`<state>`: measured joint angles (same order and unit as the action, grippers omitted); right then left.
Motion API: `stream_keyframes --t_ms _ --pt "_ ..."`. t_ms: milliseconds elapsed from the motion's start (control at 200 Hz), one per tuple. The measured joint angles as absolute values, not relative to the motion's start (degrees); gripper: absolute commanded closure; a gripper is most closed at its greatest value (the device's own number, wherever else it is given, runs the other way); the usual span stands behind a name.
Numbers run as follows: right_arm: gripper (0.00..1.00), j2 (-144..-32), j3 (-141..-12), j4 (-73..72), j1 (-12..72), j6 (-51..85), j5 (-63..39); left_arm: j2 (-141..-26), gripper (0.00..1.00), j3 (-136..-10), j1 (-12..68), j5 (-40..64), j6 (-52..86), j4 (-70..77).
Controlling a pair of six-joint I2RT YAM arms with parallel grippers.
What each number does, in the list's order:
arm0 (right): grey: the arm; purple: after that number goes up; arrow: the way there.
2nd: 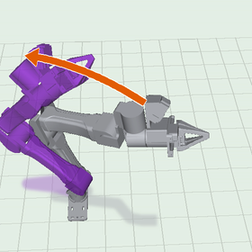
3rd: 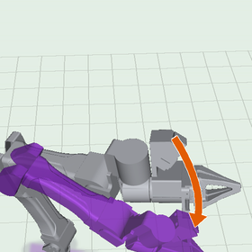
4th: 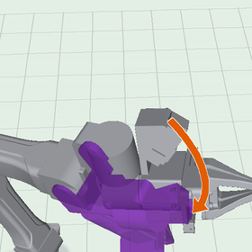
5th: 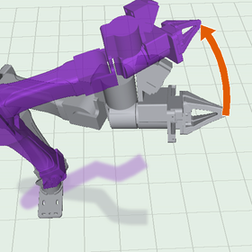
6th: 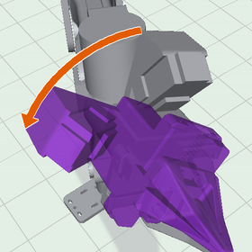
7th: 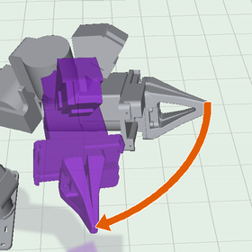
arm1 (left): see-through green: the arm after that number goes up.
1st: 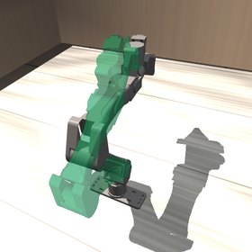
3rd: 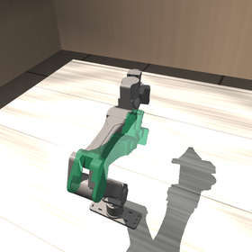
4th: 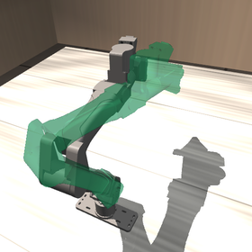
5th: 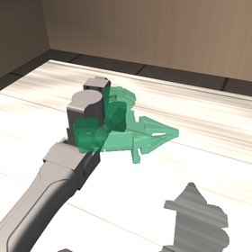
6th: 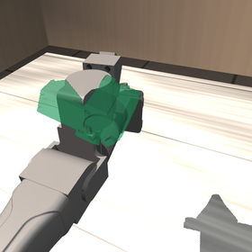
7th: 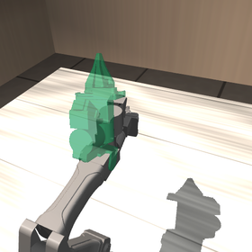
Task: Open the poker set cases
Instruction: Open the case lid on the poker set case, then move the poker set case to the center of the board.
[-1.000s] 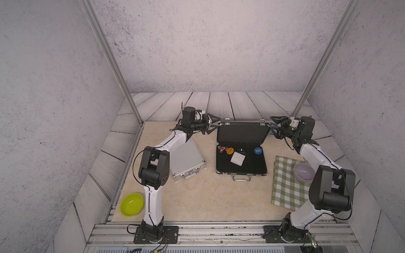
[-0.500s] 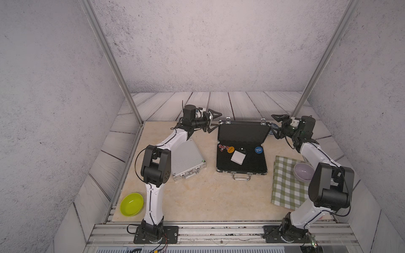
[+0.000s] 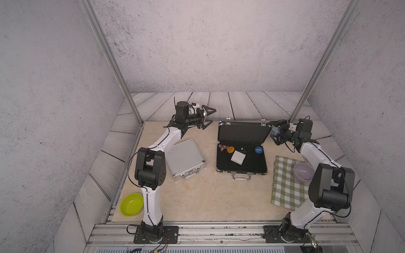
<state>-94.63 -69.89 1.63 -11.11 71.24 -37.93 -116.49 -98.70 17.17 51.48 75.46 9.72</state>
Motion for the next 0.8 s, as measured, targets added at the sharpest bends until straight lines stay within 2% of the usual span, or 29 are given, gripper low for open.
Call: stream_keyframes --t_ms 220,495,570,641,801 --pt "0.07 -87.29 -70.02 9.3 -13.56 66.06 -33.5 -112.16 0.14 -91.09 14.74 50.74 71.05 6.15" --pt "0.1 -78.02 -75.7 19.86 -12.19 57.6 -29.56 -94.91 0.29 -82.11 4.75 44.99 54.76 -8.82" --pt "0.12 -76.77 -79.46 25.1 -7.7 53.19 -27.05 -88.66 0.35 -79.31 3.01 42.28 48.82 -13.54" --pt "0.16 -76.07 -83.57 29.98 0.47 48.18 -22.94 -82.21 0.38 -74.63 1.02 40.14 43.68 -16.91" --pt "0.28 -74.67 -85.91 35.46 21.21 40.73 -16.49 -71.77 0.35 -62.5 -7.42 37.93 36.71 -23.38"
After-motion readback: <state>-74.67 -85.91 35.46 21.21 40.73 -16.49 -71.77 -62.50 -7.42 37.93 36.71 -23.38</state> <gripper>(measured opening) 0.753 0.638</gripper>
